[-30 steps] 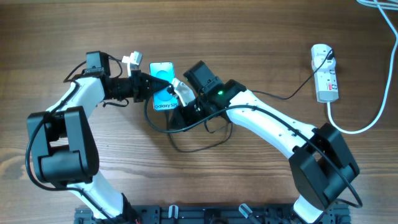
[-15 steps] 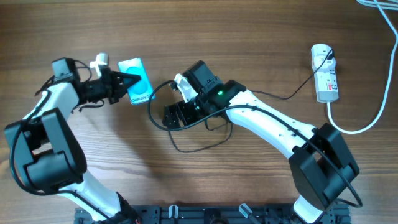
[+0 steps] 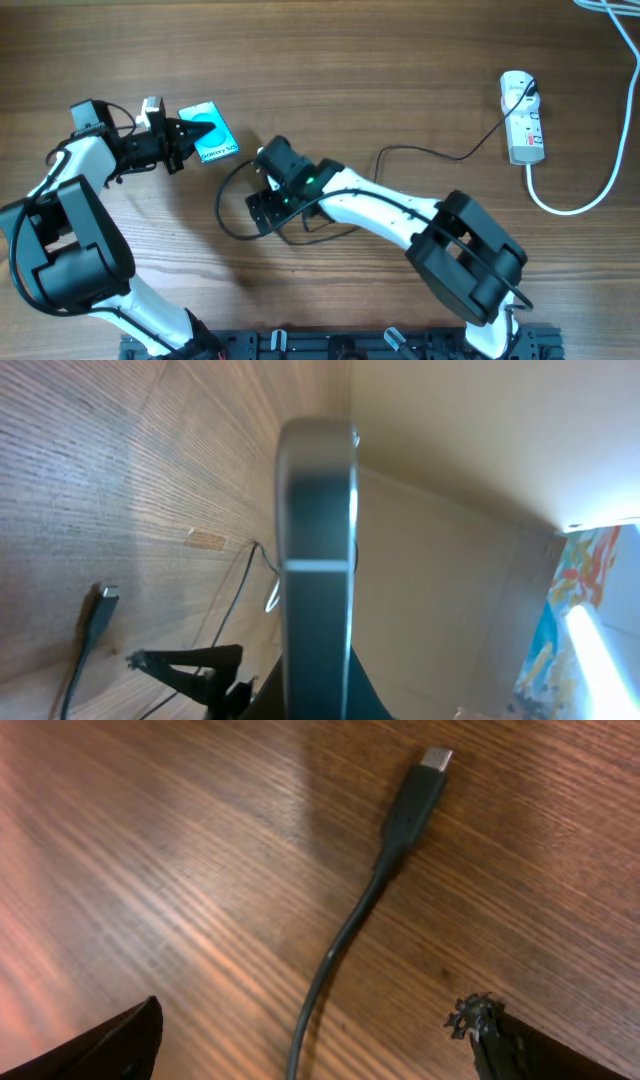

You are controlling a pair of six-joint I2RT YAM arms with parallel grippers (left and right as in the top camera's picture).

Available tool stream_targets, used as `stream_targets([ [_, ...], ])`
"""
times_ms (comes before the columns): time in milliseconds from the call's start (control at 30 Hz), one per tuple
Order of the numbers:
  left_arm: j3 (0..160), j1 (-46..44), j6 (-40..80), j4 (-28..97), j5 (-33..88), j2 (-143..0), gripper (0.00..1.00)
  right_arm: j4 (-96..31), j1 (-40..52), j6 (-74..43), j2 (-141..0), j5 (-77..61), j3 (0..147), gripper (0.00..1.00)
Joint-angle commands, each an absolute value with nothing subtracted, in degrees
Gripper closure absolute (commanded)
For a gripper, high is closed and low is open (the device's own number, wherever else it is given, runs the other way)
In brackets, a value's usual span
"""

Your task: Plug charger to phone and switch on socket

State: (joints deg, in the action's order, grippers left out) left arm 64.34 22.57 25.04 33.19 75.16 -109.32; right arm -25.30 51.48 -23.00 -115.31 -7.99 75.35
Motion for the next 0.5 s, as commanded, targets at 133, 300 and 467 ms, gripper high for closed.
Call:
stream_targets([
  [133,64.51,22.79,26.39,33.19,77.01,-109.51,0.96,-31.53,51.83,-24.08,-116.79,8.75,75.37,0.02],
  [300,64.51,22.79,26.39,32.95,76.73,-109.51,0.96,-33.76,51.9,-22.65,-116.79,8.82,75.37,0.0],
  [467,64.51,22.79,26.39,32.95,76.36,-109.51,0.96,-28.03,51.9,-22.22,-116.79,-2.22,75.37,0.0],
])
